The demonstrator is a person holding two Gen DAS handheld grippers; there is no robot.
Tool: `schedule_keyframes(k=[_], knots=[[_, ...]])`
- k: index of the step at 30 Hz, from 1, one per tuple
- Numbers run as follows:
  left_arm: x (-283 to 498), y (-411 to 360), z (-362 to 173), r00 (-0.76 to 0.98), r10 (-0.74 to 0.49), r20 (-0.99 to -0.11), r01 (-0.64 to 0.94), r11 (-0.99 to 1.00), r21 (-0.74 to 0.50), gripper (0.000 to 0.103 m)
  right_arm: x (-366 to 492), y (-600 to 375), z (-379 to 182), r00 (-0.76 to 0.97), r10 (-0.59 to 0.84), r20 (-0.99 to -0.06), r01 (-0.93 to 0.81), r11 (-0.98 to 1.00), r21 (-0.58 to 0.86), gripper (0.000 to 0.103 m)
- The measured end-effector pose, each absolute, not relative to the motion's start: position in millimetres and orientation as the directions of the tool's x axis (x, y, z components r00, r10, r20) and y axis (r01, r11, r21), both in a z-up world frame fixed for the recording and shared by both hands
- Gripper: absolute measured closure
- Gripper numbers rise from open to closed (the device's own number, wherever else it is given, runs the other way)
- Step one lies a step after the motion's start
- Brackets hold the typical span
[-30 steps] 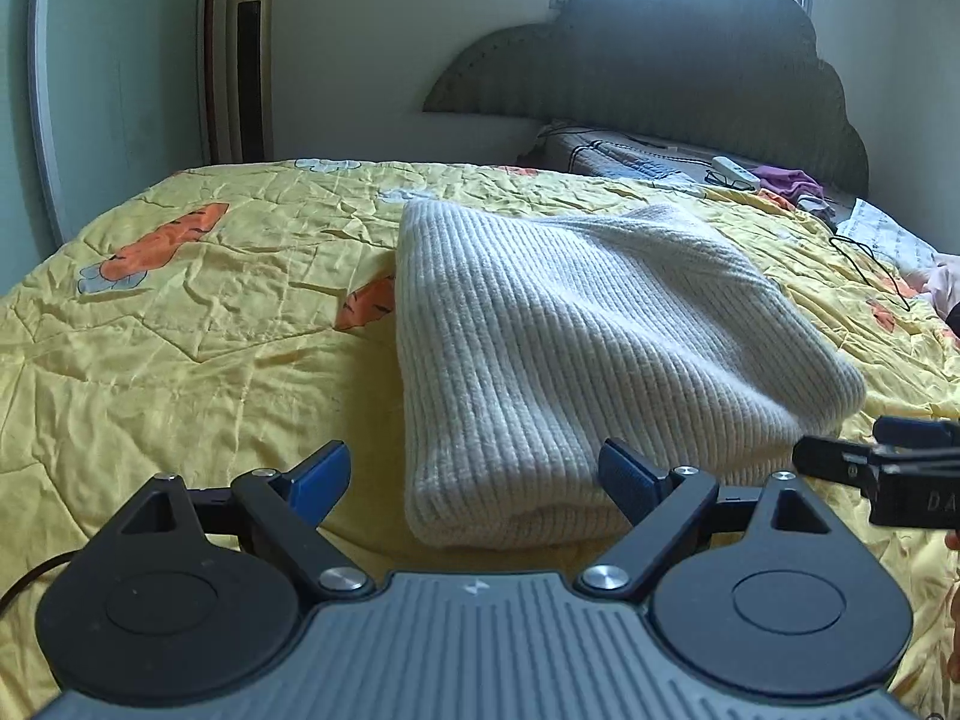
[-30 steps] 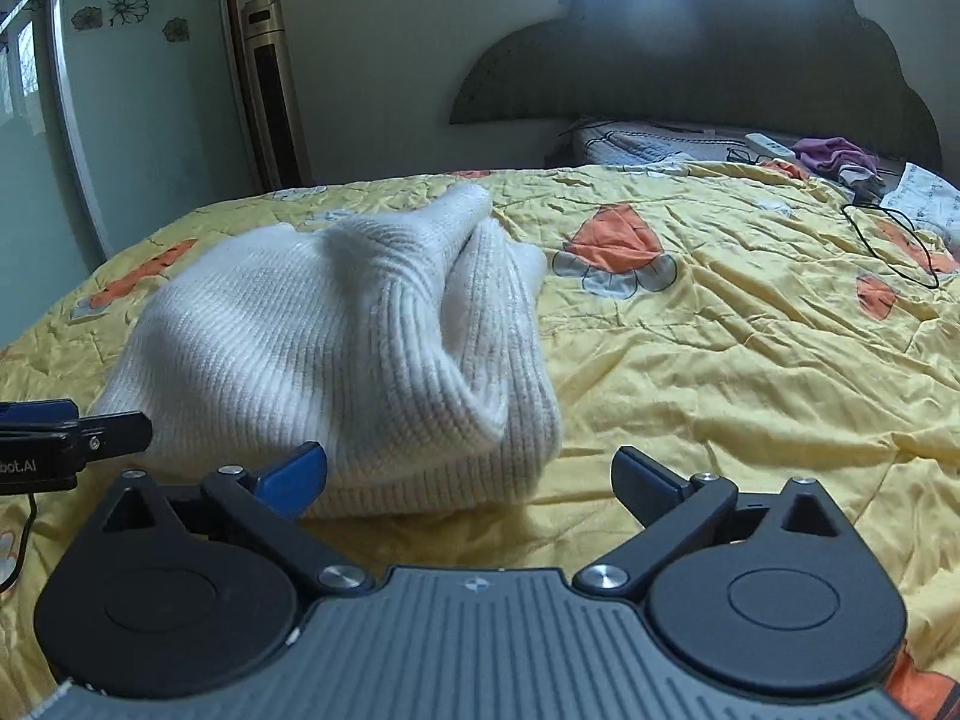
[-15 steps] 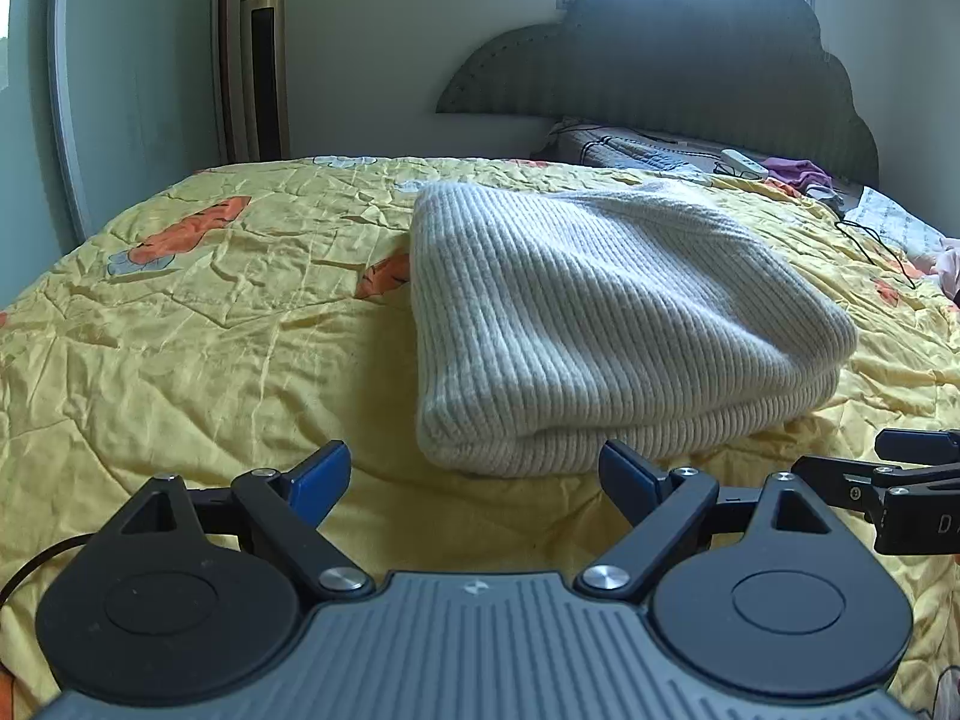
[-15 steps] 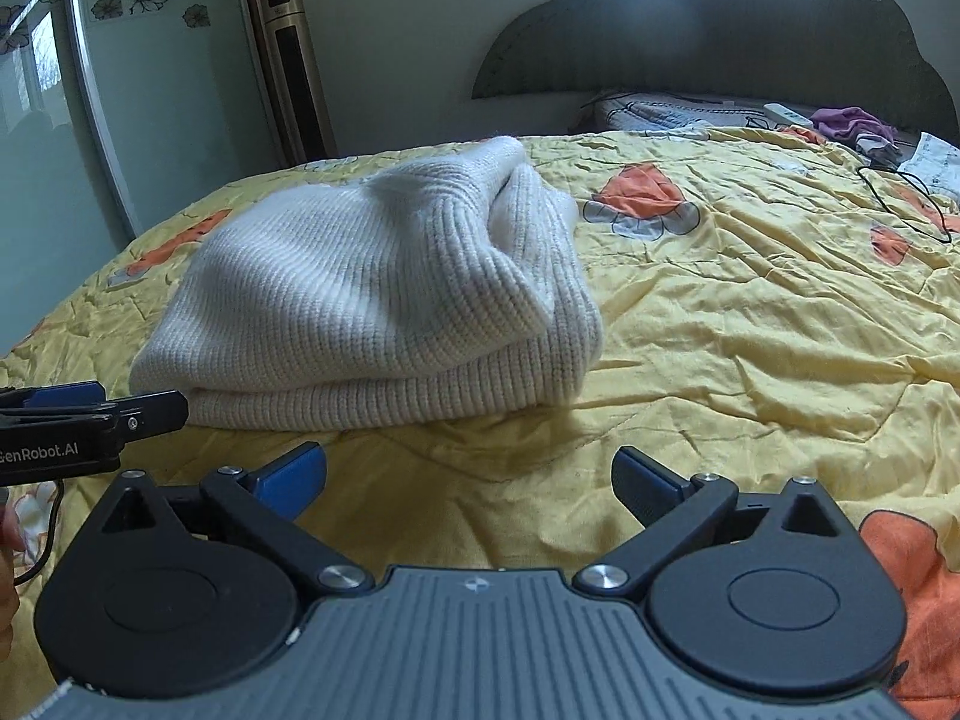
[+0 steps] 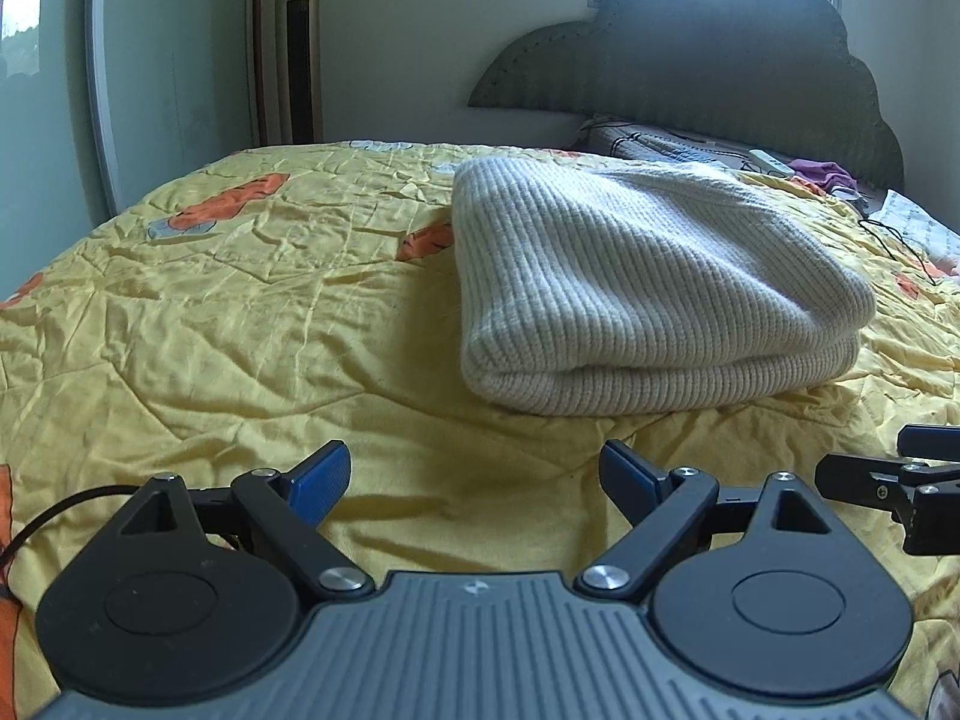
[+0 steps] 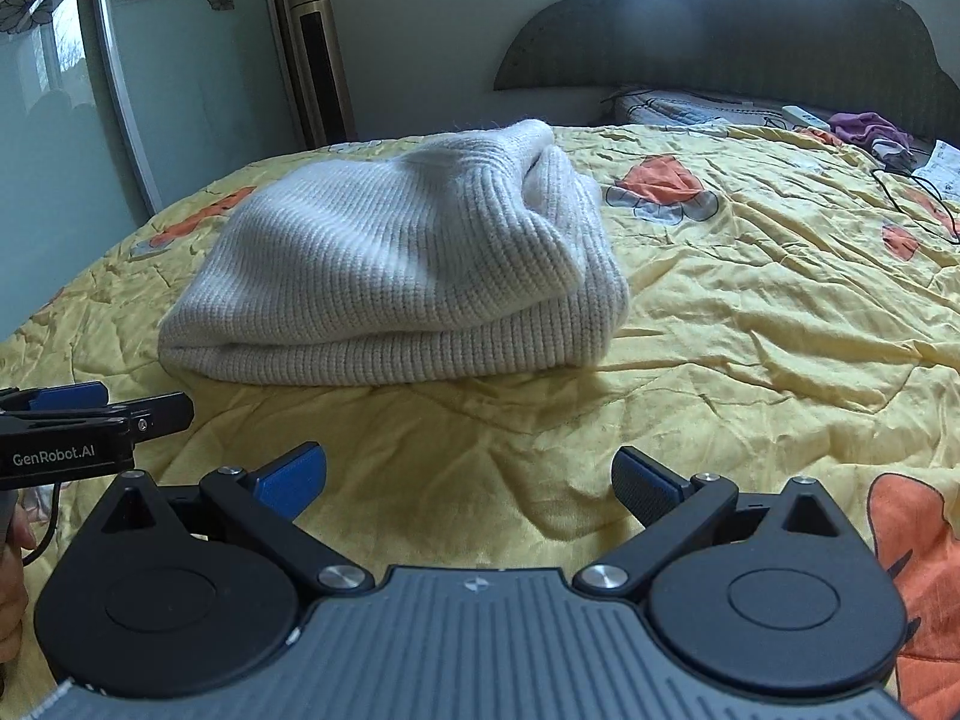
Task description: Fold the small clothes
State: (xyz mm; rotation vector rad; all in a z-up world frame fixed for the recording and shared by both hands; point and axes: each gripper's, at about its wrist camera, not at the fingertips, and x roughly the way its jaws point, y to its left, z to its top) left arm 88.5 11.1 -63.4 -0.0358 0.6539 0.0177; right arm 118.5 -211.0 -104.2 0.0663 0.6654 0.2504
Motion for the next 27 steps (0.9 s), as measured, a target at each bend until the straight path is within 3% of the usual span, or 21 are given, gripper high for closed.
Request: schedule_keyframes(k=[19, 23, 27], knots=[[84, 7, -74, 0.783, 0.041, -0.62, -0.054, 0.999, -0.004, 0.012, 107, -210, -114, 0.761, 0.219, -0.61, -0.22, 0.973, 0.075, 0.0], [85, 6, -75, 0.78, 0.039, -0.624, -0.052, 0.999, -0.002, 0.004, 107, -210, -117, 0.761, 0.217, -0.611, -0.218, 0.973, 0.075, 0.0], [85, 6, -76, 0.779, 0.041, -0.626, -0.054, 0.999, -0.002, 0.004, 107, -209, -119, 0.761, 0.213, -0.613, -0.219, 0.973, 0.067, 0.0]])
